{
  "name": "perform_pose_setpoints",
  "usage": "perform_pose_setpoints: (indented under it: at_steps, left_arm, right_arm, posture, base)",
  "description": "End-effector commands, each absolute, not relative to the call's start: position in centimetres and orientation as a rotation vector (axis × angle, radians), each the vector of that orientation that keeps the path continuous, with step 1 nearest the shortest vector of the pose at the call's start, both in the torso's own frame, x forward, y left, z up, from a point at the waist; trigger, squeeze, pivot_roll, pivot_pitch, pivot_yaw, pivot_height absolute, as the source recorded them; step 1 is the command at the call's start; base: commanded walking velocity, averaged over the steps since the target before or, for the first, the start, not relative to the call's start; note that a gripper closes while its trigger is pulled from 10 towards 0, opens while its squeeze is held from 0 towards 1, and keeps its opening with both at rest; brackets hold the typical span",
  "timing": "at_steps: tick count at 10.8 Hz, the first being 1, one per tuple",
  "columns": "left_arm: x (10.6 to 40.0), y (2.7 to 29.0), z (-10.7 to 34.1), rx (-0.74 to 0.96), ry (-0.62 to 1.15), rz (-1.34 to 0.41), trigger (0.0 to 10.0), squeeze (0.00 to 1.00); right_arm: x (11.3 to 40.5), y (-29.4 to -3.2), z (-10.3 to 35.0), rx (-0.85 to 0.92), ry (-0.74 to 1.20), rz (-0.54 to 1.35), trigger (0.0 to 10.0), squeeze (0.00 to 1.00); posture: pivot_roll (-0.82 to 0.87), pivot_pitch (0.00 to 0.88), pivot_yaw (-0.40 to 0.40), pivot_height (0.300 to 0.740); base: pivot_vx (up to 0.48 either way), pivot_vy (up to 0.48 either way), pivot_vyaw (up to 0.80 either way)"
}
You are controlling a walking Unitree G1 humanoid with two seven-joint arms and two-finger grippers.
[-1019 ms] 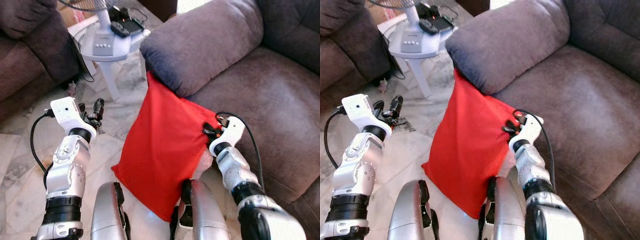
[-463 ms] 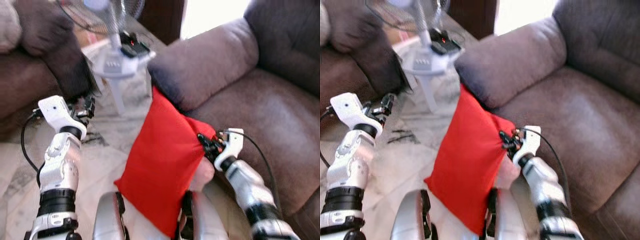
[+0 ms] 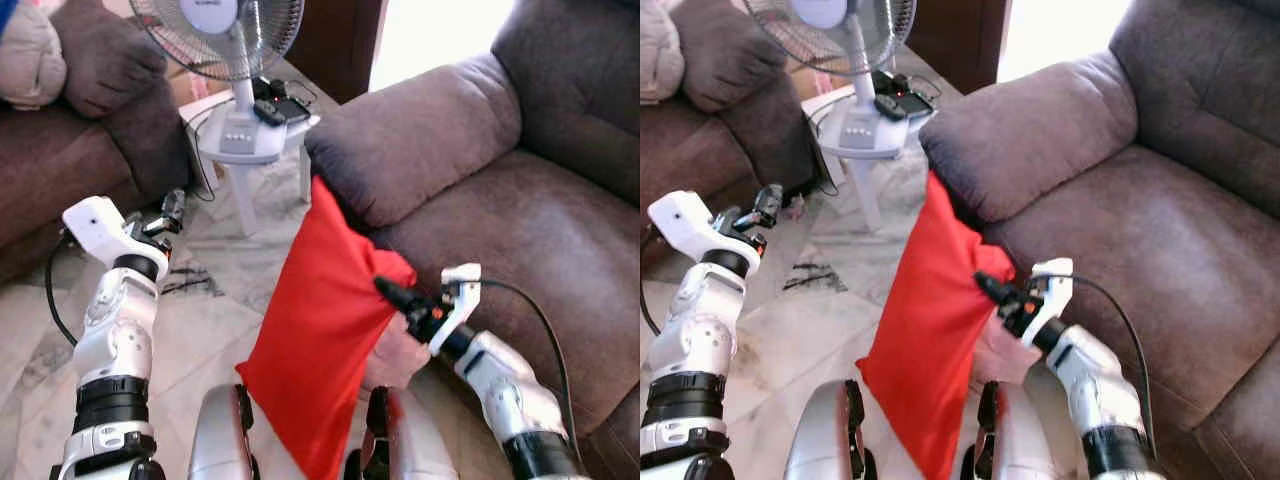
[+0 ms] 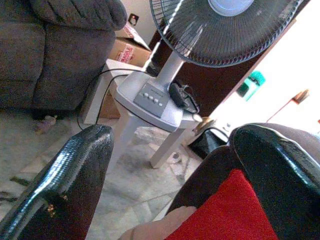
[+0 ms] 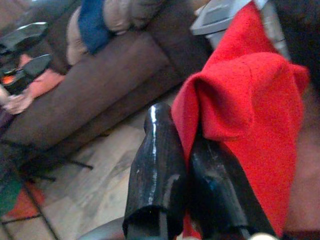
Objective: Move the pillow to the sofa from floor
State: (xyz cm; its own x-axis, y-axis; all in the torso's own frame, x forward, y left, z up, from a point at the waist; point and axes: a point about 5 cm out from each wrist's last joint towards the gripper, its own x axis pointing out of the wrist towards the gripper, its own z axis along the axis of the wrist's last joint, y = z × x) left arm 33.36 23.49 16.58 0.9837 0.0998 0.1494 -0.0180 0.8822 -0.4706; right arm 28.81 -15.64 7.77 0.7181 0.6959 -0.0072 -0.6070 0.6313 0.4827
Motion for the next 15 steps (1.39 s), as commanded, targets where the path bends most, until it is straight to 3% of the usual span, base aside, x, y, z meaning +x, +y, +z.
perform_pose_setpoints:
  at_steps: [1,5,6,7,8,15]
  left_arm:
    - [33.5,23.5,17.0,-0.484,-0.176,0.045,10.0,1.00]
    - [33.7,23.4,17.2,-0.479,-0.176,0.036,10.0,1.00]
    - [33.7,22.9,16.8,-0.351,-0.149,0.046,10.0,0.00]
    - [33.6,20.8,16.3,-0.179,-0.132,0.009,10.0,0.00]
    - [33.2,18.7,15.9,-0.167,-0.144,-0.052,10.0,0.00]
    - [32.1,16.2,14.3,-0.238,-0.131,-0.103,10.0,0.00]
  right_arm:
    - [28.9,-15.5,10.0,0.473,0.103,0.826,10.0,0.00]
    - [28.0,-14.8,11.5,0.445,0.070,0.902,10.0,0.00]
    - [29.2,-15.1,11.6,0.401,0.052,0.785,10.0,0.00]
    - [31.0,-16.1,11.5,0.375,0.040,0.546,10.0,0.00]
    - [31.5,-16.7,11.4,0.359,0.023,0.428,10.0,0.00]
    - [31.5,-15.3,9.8,0.272,0.033,0.282,10.0,0.00]
  posture:
    - [0.05,0.085,-0.054,0.584]
    - [0.04,0.089,-0.052,0.584]
    - [0.05,0.089,-0.051,0.584]
    - [0.05,0.085,-0.049,0.584]
    - [0.05,0.082,-0.045,0.584]
    - [0.05,0.042,-0.034,0.584]
  base:
    - [0.000,0.000,0.00]
    - [0.000,0.000,0.00]
    - [0.000,0.000,0.00]
    - [0.000,0.000,0.00]
    - [0.000,0.000,0.00]
    - [0.000,0.000,0.00]
